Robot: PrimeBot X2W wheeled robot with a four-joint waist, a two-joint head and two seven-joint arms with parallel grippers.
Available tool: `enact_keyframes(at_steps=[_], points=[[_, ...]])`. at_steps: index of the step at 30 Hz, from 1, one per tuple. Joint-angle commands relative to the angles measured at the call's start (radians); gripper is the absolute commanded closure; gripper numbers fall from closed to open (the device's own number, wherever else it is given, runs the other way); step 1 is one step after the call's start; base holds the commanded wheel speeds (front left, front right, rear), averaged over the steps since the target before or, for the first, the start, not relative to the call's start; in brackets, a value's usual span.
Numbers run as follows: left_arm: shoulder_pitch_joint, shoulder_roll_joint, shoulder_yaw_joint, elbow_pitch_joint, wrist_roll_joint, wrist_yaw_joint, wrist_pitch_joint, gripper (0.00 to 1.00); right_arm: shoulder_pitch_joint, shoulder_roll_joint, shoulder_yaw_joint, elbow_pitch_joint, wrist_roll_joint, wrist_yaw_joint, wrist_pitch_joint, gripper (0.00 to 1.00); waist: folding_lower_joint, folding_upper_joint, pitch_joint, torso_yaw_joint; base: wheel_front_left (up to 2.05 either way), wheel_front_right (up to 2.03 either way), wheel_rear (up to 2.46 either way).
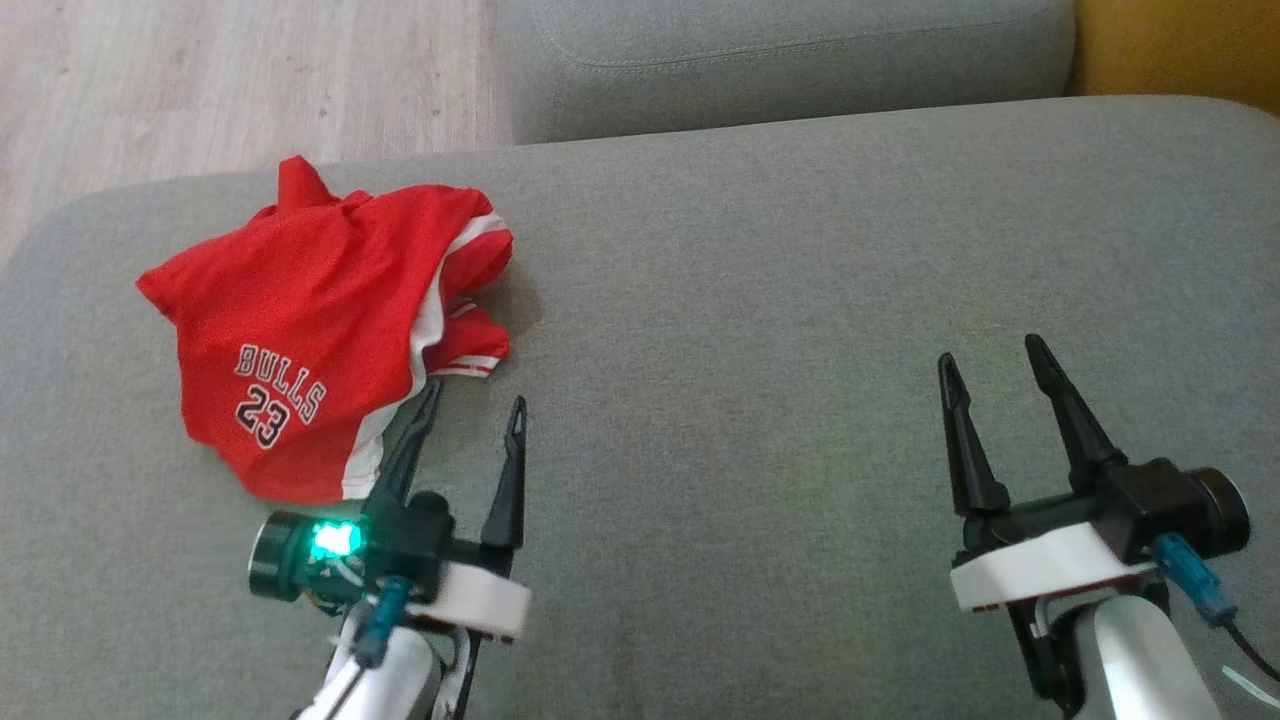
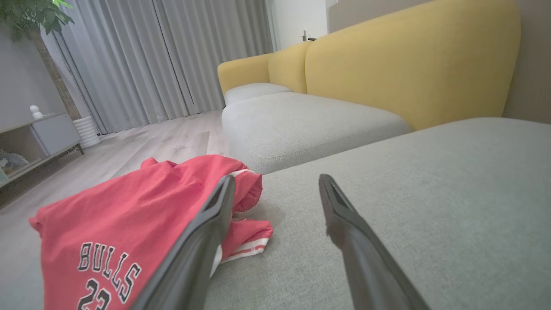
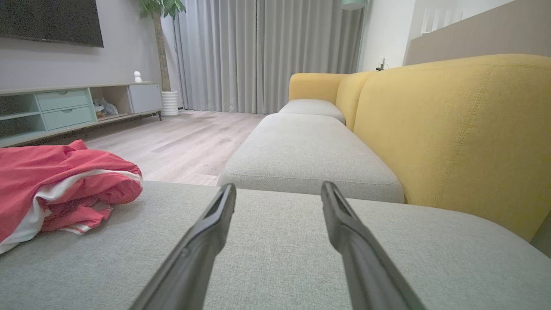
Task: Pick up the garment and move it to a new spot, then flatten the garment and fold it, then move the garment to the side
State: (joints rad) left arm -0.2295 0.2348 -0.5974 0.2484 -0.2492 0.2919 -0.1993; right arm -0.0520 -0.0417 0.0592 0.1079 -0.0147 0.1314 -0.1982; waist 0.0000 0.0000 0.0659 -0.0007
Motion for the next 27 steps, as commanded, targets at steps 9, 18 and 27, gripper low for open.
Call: enact_keyframes(at_steps=[9, 18, 27], points=[[0.019, -0.067, 0.188, -0.092, -0.083, -0.042, -0.036, 0.00, -0.023, -0.008, 0.001, 0.000, 0.146, -0.001, -0.037, 0.00, 0.0000, 0.0000, 0.001, 0.008, 0.00, 0.00, 0.00], [0.077, -0.146, 0.290, -0.011, -0.027, -0.166, -0.062, 0.00, -0.015, -0.008, 0.013, 0.118, 0.202, -0.001, -0.064, 0.00, 0.0000, 0.0000, 0.000, 0.006, 0.00, 0.00, 0.00], [0.079, -0.176, 0.350, 0.015, 0.012, -0.218, -0.062, 0.00, -0.026, -0.008, 0.008, 0.114, 0.228, -0.001, -0.064, 0.00, 0.0000, 0.0000, -0.002, 0.009, 0.00, 0.00, 0.00]])
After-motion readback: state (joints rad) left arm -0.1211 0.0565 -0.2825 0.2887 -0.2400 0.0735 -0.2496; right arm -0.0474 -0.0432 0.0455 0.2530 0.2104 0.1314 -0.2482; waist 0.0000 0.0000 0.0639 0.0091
